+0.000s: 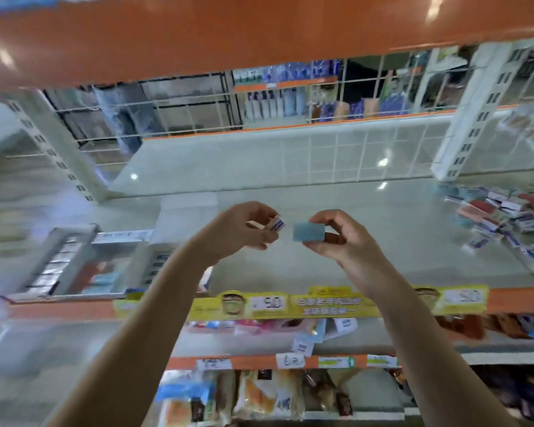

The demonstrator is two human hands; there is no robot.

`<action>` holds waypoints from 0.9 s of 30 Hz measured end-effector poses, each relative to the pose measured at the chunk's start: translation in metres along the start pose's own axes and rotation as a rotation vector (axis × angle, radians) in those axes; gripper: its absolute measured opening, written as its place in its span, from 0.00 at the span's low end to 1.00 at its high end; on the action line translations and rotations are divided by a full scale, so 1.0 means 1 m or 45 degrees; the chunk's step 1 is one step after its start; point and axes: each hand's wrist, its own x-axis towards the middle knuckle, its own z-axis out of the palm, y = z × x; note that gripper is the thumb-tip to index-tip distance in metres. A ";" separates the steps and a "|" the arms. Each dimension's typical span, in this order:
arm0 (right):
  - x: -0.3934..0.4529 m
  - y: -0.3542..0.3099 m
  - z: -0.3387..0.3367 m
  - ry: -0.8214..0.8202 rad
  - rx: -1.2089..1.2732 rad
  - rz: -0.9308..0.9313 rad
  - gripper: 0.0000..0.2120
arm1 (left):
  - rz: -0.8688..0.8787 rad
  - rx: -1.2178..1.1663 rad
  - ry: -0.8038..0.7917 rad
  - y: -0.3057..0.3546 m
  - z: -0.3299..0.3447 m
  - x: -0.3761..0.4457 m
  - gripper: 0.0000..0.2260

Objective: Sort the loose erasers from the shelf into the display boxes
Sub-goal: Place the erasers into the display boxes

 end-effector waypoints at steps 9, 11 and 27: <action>0.035 0.000 0.123 -0.120 -0.317 -0.066 0.15 | 0.077 0.817 -0.053 -0.043 -0.128 -0.039 0.10; 0.041 0.001 0.141 -0.130 -0.412 -0.077 0.15 | 0.078 0.865 -0.089 -0.052 -0.146 -0.041 0.11; 0.046 0.028 0.183 -0.108 -0.917 -0.136 0.12 | 0.200 1.348 -0.397 -0.097 -0.145 -0.017 0.09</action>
